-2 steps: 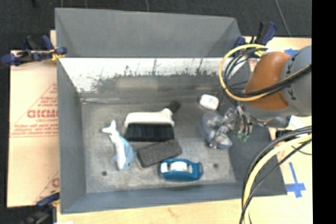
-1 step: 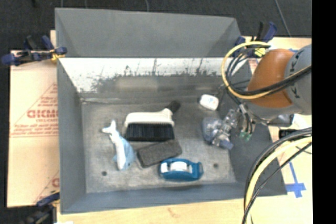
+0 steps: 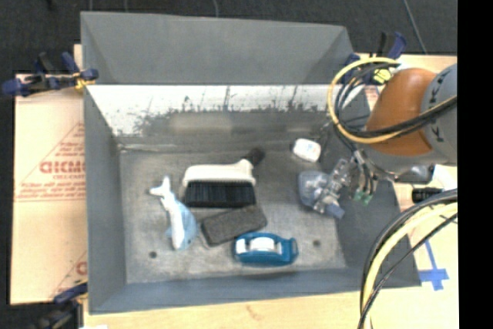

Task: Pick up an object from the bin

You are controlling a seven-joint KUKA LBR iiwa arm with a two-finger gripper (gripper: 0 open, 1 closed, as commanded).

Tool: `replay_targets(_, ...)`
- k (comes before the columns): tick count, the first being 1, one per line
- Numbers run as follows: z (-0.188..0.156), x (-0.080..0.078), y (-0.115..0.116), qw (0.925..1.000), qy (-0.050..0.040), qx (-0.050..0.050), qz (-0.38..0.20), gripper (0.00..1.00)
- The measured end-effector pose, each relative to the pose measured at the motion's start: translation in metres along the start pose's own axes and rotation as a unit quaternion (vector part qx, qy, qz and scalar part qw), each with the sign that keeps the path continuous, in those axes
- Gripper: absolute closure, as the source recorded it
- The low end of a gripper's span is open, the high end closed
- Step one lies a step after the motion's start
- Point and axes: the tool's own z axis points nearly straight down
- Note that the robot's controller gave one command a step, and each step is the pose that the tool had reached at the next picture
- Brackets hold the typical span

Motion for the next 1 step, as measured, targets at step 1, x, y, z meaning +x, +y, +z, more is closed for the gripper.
replay_targets(1, -0.01, 0.0009, -0.0006, 1.0, 0.0031, 0.001, -0.001, 1.0)
